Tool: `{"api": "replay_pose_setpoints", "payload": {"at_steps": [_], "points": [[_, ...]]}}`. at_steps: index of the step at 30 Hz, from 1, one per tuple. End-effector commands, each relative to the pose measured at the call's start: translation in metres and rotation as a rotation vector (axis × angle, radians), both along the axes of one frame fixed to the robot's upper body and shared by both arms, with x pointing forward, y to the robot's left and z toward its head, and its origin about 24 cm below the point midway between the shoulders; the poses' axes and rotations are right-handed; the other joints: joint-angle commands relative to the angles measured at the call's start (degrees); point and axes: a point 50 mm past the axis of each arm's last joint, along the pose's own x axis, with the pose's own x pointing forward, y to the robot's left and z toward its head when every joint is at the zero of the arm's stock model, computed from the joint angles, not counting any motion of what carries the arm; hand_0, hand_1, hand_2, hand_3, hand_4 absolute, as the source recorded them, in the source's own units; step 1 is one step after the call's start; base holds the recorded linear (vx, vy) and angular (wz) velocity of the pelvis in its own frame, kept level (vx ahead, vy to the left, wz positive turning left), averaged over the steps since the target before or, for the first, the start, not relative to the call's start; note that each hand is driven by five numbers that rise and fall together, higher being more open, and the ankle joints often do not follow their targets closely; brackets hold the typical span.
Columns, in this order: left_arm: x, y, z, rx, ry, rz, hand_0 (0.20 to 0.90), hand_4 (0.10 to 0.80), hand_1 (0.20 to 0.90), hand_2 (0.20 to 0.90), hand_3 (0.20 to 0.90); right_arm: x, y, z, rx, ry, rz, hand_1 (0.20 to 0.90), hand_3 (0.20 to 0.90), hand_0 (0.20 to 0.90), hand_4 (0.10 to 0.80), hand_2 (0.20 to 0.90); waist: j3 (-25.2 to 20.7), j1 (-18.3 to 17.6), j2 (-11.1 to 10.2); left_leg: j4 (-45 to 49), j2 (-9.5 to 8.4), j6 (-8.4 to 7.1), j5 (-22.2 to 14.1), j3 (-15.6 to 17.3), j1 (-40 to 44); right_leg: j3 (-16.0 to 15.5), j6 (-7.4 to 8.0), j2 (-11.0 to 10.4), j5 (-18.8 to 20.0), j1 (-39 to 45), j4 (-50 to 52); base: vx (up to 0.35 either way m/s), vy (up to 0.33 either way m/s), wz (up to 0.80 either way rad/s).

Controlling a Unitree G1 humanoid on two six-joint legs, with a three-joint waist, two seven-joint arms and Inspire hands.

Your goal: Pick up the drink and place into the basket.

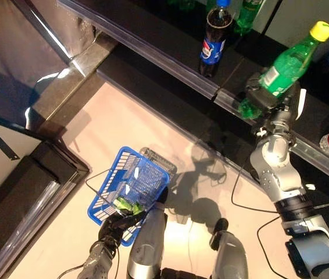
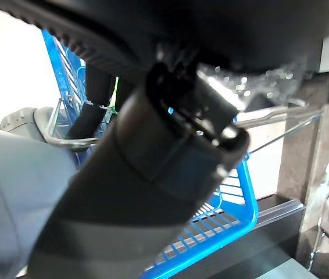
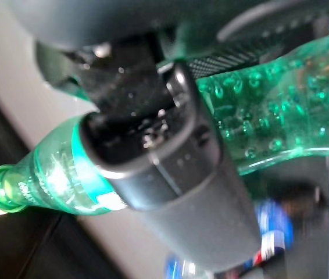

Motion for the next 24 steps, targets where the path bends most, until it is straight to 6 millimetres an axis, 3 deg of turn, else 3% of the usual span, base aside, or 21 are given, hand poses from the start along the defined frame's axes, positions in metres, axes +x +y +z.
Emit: {"api": "replay_pose_setpoints", "payload": {"at_steps": [1,4,9,11,15,24], "points": [[0.018,0.024,0.043,0.076,-0.310,-0.007,0.300,0.100,0.300,0.300,0.200,-0.038,0.033,0.091,-0.171,-0.466,0.211,0.300,0.200,0.300,0.100,0.300,-9.49,-0.55,-1.92,4.50,-0.36,0.42,-6.65,-1.21,3.97,-3.87,-7.89,4.20,0.05,2.45,0.03,0.114,0.020,0.12],[0.019,0.025,0.051,0.087,-0.370,-0.022,0.300,0.100,0.300,0.300,0.200,-0.044,0.045,0.082,-0.174,-0.440,0.305,0.300,0.200,0.300,0.100,0.300,-10.85,-0.60,-2.03,3.52,-0.17,0.16,-6.54,-1.08,5.51,-3.92,-7.95,4.43,-0.30,3.99,-0.65,0.045,0.018,0.04],[0.032,0.020,0.084,0.162,-0.524,-0.146,0.300,0.100,0.300,0.300,0.200,-0.057,0.083,0.057,-0.160,-0.355,0.574,0.300,0.200,0.300,0.100,0.300,-13.62,-0.19,-1.87,1.35,0.29,-0.29,-5.87,-1.01,8.35,-3.74,-7.83,5.04,-0.44,6.94,-2.38,0.042,0.036,0.04],[0.037,0.018,0.096,0.114,-0.575,-0.153,0.300,0.100,0.300,0.300,0.200,-0.059,0.093,0.049,-0.162,-0.320,0.637,0.300,0.200,0.300,0.100,0.300,-14.51,0.33,-1.76,1.08,0.20,-0.33,-5.67,-1.31,8.77,-3.93,-7.77,5.05,-0.40,7.60,-2.73,0.039,0.037,0.09],[0.040,0.014,0.110,0.081,-0.647,-0.190,0.300,0.100,0.300,0.300,0.200,-0.060,0.108,0.036,-0.169,-0.270,0.694,0.300,0.200,0.300,0.100,0.300,-15.28,1.51,-1.65,0.78,-0.04,-0.34,-5.50,-2.28,9.30,-4.67,-7.61,4.88,-0.33,8.60,-3.27,0.024,0.004,0.06],[0.043,-0.017,0.154,-0.046,-0.851,-0.441,0.300,0.100,0.300,0.300,0.200,-0.060,0.139,0.020,-0.146,-0.190,0.719,0.300,0.200,0.300,0.100,0.300,-14.92,5.94,-0.97,0.64,-1.47,-0.33,-4.70,-6.79,8.98,-7.73,-7.31,4.38,-0.07,10.06,-3.57,0.002,-0.018,0.17]]}}
